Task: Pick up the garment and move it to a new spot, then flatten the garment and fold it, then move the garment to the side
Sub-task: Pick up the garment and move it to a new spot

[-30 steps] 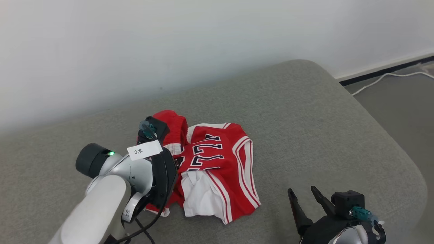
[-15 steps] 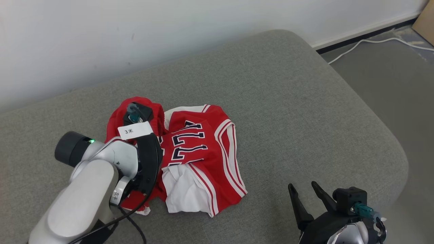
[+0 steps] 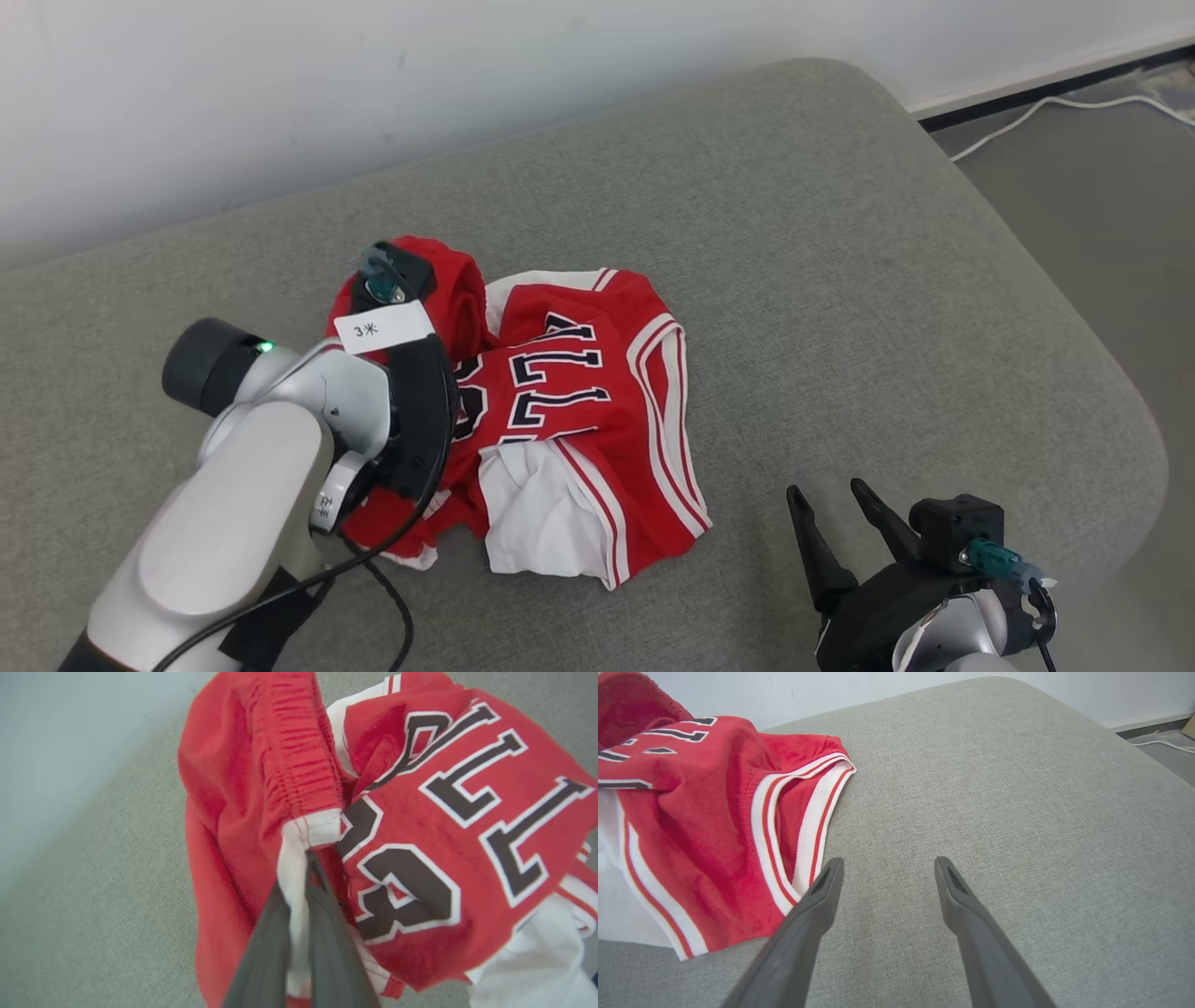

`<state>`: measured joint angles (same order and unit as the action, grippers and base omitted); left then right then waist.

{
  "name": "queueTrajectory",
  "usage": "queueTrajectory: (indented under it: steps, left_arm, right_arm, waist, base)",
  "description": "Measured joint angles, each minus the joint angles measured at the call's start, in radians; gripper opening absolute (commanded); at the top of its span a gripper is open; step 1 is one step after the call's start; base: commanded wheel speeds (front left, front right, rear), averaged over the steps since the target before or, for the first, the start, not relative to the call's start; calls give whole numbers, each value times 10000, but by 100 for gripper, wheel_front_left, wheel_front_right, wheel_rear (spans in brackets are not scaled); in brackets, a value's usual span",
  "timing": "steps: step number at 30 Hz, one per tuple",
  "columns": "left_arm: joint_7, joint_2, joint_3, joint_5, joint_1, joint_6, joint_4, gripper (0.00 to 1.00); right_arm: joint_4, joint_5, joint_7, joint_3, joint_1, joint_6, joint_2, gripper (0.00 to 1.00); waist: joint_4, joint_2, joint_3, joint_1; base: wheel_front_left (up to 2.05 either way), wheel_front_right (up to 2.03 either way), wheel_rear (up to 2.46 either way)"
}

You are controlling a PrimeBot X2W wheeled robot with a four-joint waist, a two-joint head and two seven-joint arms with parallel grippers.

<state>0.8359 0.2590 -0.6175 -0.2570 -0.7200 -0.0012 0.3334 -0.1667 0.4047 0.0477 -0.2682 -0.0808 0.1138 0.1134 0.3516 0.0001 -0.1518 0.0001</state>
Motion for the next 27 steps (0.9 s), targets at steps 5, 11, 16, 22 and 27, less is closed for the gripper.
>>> queueTrajectory:
  steps: [5, 11, 16, 22, 27]
  left_arm:
    - [-276, 19, 75, -2, -92, -6, 150, 0]
    - [-849, 35, 539, -4, -382, 180, 48, 0]
    - [-1799, 138, 1522, 25, -865, 909, -267, 0]
    - [-2759, 466, 2272, 384, -1048, 1156, -353, 0]
    - [-3388, 907, 2894, 763, -1029, 1241, -337, 0]
  right_arm:
    - [-188, 0, -38, -29, -99, -73, -6, 100]
    - [-268, 0, -59, 65, -66, -71, 88, 100]
    - [-305, 0, -130, 180, 233, -71, 240, 100]
    - [-299, 0, -138, 270, 349, -71, 362, 100]
    - [-253, 0, -140, 307, 521, -71, 416, 100]
  waist:
    - [-152, 0, 157, 0]
    - [-412, 0, 395, -1]
    - [-780, 0, 559, -1]
    - [-1400, -1, 732, -1]
    - [-2019, 0, 884, -1]
  base:
    - [0, 0, 0]
    - [0, 0, 0]
    - [0, 0, 0]
    - [0, 0, 0]
    - [0, 0, 0]
